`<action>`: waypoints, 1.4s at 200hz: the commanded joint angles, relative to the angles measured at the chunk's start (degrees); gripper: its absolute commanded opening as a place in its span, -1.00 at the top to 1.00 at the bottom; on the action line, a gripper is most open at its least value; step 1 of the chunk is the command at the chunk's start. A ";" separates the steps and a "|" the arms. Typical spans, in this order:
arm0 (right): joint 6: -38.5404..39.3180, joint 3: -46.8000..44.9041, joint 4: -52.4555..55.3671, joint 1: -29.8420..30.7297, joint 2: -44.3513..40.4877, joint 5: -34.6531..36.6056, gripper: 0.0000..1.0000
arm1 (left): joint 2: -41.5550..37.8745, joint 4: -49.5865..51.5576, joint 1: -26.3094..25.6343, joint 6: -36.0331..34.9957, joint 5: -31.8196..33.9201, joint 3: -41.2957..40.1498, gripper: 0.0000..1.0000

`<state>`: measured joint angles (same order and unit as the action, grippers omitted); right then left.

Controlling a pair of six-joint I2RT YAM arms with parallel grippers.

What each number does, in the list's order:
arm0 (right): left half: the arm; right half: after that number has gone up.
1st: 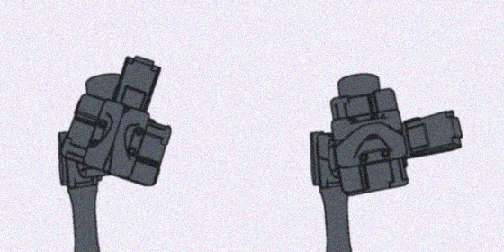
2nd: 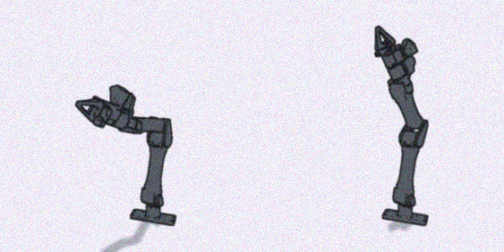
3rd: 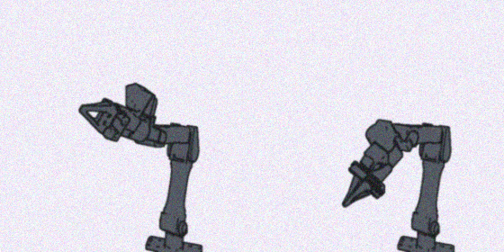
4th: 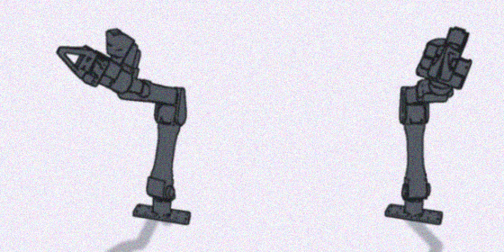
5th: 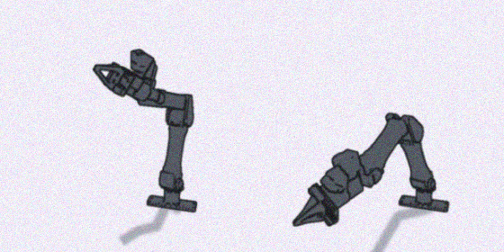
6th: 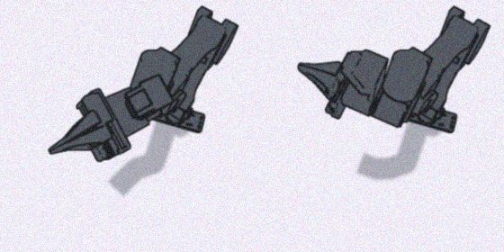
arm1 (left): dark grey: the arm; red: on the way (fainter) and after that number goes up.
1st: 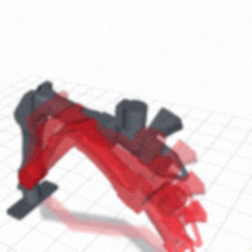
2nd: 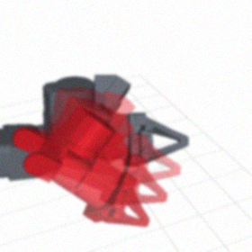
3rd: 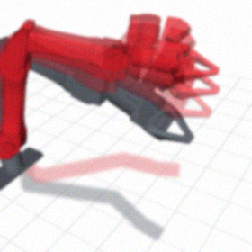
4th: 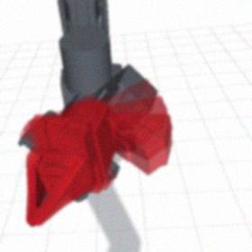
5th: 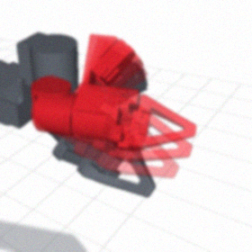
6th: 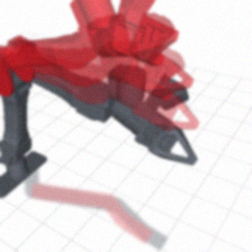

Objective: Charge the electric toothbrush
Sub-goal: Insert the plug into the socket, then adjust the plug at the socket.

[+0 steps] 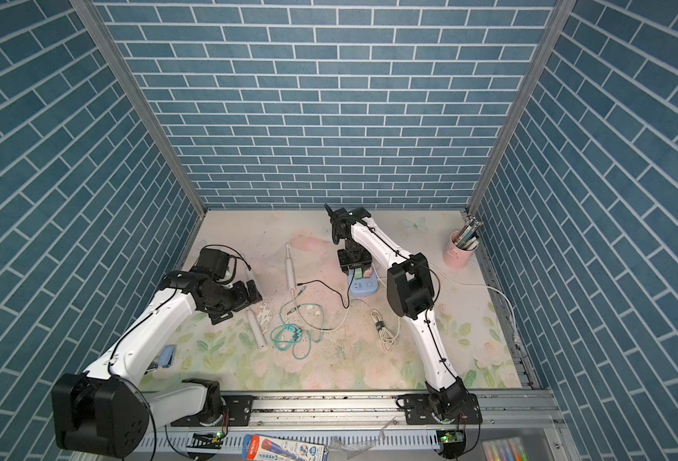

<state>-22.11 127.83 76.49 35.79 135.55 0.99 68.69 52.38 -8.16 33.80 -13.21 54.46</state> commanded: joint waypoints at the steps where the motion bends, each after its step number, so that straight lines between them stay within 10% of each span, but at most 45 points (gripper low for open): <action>1: 1.09 -0.32 1.41 0.66 -2.81 0.86 -0.21 | 0.03 0.35 0.43 -0.67 -0.58 -0.49 -0.99; 89: 0.44 2.90 4.03 1.79 -9.50 6.49 -0.31 | 1.00 -0.13 0.69 -0.91 -2.08 -0.58 -0.99; 165: 1.17 -7.15 -2.30 -2.01 -12.94 3.37 -0.94 | 1.71 -0.39 0.87 -0.95 -2.82 -0.67 -0.99; 280: 0.46 -9.53 -7.52 -2.46 -4.84 3.11 -0.61 | 2.29 -0.70 1.05 -0.99 -3.55 -0.93 -0.99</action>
<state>-21.52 119.74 69.12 33.10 130.28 2.44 70.41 51.70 -7.73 33.61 -16.40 54.43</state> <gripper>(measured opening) 0.826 0.995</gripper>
